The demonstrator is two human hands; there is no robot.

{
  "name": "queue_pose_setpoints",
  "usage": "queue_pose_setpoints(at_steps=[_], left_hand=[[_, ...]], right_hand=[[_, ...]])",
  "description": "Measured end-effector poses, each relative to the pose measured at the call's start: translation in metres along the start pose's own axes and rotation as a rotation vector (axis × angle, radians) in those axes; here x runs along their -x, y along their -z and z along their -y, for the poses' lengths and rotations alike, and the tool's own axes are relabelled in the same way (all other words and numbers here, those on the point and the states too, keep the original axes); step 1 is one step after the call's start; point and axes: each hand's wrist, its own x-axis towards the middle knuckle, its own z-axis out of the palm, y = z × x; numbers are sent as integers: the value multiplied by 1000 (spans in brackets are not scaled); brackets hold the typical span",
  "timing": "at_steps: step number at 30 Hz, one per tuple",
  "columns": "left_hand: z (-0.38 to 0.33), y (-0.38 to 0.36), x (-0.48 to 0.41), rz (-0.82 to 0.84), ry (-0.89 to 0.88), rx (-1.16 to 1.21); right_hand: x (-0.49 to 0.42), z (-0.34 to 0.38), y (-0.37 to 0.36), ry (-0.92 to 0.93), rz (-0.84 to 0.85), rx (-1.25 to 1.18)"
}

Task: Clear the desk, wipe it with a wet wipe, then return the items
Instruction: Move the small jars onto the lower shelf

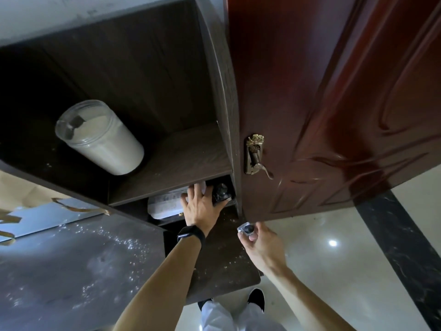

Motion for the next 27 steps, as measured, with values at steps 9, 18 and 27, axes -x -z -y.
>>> queue_pose_setpoints(at_steps=[9, 18, 27], left_hand=[[0, 12, 14, -4, -44, 53], [61, 42, 123, -338, -225, 83], [97, 99, 89, -357, -131, -90]], right_hand=[[-6, 24, -12, 13, -36, -5], [-38, 70, -43, 5, -66, -25], [-42, 91, -60, -100, -125, 115]])
